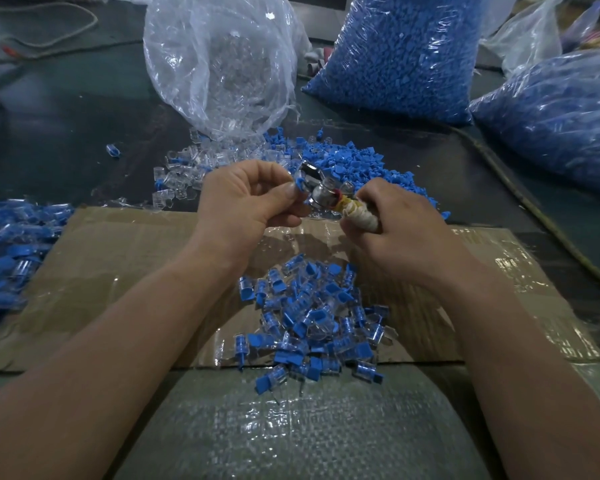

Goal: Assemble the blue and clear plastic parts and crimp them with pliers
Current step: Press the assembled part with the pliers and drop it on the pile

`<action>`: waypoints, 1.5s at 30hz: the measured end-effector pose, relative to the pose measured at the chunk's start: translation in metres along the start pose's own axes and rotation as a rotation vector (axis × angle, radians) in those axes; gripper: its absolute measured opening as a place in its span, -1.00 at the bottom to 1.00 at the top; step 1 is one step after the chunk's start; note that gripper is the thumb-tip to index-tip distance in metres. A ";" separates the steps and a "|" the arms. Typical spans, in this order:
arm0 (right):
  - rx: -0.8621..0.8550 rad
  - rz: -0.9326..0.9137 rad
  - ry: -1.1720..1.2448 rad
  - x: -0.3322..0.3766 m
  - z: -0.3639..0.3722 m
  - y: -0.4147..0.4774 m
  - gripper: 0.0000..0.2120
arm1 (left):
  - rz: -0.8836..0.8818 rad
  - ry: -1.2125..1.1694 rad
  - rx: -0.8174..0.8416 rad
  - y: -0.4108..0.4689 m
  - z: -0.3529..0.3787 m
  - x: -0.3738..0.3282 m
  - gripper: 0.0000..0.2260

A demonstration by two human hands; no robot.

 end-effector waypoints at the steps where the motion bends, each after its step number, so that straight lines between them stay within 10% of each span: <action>1: 0.008 -0.001 -0.007 0.000 0.000 0.000 -0.81 | 0.003 0.006 0.000 0.000 0.000 0.000 -0.87; 45: -0.098 -0.008 0.002 0.003 0.003 0.003 -0.87 | 0.043 0.075 -0.070 -0.001 -0.002 -0.004 -0.86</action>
Point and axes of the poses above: each hand's wrist, its own y-axis towards the middle knuckle, its own z-axis out of the palm, x = y × z, the point moved 3 cm from there along y, towards the middle knuckle, and after that the axes turned 4 degrees about -z, right-handed, at the moved point
